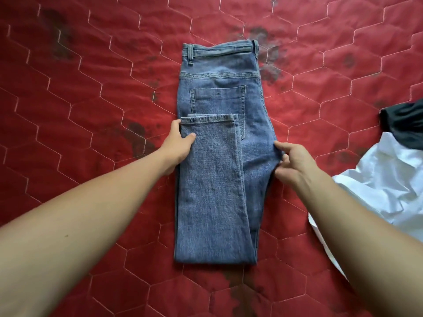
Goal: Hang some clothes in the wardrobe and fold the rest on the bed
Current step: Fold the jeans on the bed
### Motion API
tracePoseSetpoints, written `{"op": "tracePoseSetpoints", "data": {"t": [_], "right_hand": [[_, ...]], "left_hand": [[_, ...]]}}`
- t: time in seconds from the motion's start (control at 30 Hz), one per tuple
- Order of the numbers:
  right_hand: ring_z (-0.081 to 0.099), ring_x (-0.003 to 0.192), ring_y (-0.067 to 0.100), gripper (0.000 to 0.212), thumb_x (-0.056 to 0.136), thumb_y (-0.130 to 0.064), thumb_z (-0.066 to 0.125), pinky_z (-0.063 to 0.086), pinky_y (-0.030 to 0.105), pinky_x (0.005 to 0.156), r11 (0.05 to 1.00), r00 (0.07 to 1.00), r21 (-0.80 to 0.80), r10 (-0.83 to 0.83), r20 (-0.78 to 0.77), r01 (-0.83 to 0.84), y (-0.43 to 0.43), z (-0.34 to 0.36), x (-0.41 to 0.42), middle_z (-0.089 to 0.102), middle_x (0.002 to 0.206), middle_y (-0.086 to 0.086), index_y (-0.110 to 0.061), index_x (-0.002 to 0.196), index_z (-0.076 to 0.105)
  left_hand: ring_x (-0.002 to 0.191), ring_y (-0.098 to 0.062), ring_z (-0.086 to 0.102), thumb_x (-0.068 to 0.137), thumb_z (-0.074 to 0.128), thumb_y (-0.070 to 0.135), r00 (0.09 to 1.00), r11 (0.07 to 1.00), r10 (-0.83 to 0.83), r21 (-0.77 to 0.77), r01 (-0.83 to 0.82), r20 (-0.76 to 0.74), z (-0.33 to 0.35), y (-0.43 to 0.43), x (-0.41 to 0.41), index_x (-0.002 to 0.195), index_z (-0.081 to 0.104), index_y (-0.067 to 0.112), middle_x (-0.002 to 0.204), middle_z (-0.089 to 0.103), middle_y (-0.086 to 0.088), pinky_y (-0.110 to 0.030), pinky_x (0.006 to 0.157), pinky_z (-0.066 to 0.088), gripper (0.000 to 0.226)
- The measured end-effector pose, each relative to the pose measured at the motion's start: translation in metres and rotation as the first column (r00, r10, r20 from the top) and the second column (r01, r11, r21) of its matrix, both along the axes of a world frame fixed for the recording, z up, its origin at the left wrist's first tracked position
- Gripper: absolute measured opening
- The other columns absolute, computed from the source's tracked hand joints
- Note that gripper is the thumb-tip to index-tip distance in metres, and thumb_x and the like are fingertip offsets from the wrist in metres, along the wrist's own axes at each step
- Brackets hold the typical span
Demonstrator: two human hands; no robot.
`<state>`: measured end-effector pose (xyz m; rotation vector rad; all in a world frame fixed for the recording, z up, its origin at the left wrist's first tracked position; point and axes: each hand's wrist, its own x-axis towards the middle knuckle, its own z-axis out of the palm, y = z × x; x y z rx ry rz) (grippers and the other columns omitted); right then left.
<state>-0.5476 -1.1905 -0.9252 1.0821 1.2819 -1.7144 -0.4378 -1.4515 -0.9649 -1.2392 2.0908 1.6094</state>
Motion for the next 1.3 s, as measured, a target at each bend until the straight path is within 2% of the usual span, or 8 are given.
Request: {"op": "tracePoseSetpoints", "data": {"t": [0.1,0.2,0.43,0.57,0.77,1.1,1.17,1.3], "right_hand": [[0.058,0.081,0.024,0.018,0.09,-0.005,0.067,0.05,0.037,0.07,0.829,0.886,0.524,0.377,-0.271,-0.193,0.007,-0.012,-0.005,0.061,0.085,0.006,-0.019,0.084,0.058],[0.054,0.088,0.03,0.012,0.095,-0.026,0.063,0.047,0.042,0.078,0.216,0.383,0.937,0.918,-0.1,-0.273,0.014,-0.02,0.001,0.06,0.094,0.008,-0.017,0.1,0.058],[0.036,0.145,0.036,0.053,0.098,-0.039,0.058,0.03,0.055,0.114,-0.174,-0.494,0.977,0.843,0.213,0.124,0.022,-0.037,0.034,0.044,0.152,0.015,-0.017,0.145,0.049],[0.023,0.149,0.041,0.068,0.099,-0.045,0.053,0.023,0.057,0.117,-0.313,-0.267,0.949,0.918,0.293,-0.035,0.044,-0.035,0.041,0.024,0.163,0.018,-0.02,0.158,0.03],[0.062,0.102,0.037,0.039,0.092,-0.028,0.068,0.049,0.045,0.085,0.429,0.511,0.796,0.841,-0.179,-0.427,0.03,-0.012,0.137,0.066,0.109,0.012,-0.018,0.12,0.043],[0.058,0.1,0.04,0.022,0.091,-0.018,0.064,0.047,0.048,0.084,0.245,0.484,0.866,0.875,-0.004,-0.436,0.035,0.002,0.188,0.059,0.104,0.014,-0.013,0.108,0.05],[0.054,0.104,0.038,0.031,0.087,-0.012,0.068,0.044,0.049,0.092,0.313,0.41,0.915,0.892,-0.191,-0.254,0.02,0.007,0.162,0.054,0.108,0.015,-0.007,0.114,0.053],[0.053,0.115,0.025,0.058,0.091,-0.03,0.073,0.041,0.038,0.102,0.447,0.399,0.761,0.877,-0.268,-0.471,-0.035,0.002,0.086,0.055,0.124,0.009,-0.008,0.137,0.046]], "left_hand": [[0.102,-0.023,0.065,0.091,0.06,0.04,1.0,1.0,0.0,-0.013,0.0,0.023,-0.002,-0.001,0.0,0.138,0.036,0.035,0.107,0.067,-0.002,-0.049,0.1,0.051,0.053],[0.103,-0.025,0.065,0.093,0.059,0.039,0.999,1.0,-0.002,-0.008,0.003,0.032,-0.003,-0.001,-0.001,0.139,0.035,0.036,0.108,0.066,-0.004,-0.05,0.1,0.05,0.052],[0.101,-0.02,0.063,0.096,0.057,0.04,0.998,0.999,-0.028,-0.018,0.029,0.05,-0.002,-0.001,0.0,0.141,0.033,0.037,0.109,0.064,0.0,-0.046,0.099,0.051,0.051],[0.105,-0.022,0.062,0.096,0.058,0.039,0.999,0.999,-0.036,-0.019,0.037,0.04,0.001,-0.001,0.0,0.142,0.032,0.038,0.115,0.063,-0.002,-0.047,0.102,0.049,0.053],[0.112,-0.025,0.066,0.093,0.069,0.026,0.996,0.984,0.074,0.167,-0.067,-0.04,0.006,0.013,0.022,0.137,0.035,0.033,0.124,0.066,-0.007,-0.05,0.099,0.053,0.056],[0.086,-0.02,0.073,0.102,0.054,0.011,0.997,0.95,0.081,0.304,-0.071,-0.019,0.014,0.024,0.044,0.128,0.046,0.022,0.104,0.073,-0.009,-0.035,0.07,0.059,0.029],[0.079,-0.019,0.067,0.104,0.05,0.019,0.995,0.965,0.093,0.248,-0.083,-0.031,0.016,0.022,0.039,0.119,0.05,0.023,0.101,0.069,-0.01,-0.033,0.065,0.057,0.016],[0.086,-0.023,0.055,0.103,0.045,0.02,0.983,0.972,0.184,0.158,-0.177,-0.03,0.012,0.016,0.027,0.116,0.06,0.019,0.097,0.062,-0.012,-0.04,0.076,0.044,0.02]]}}
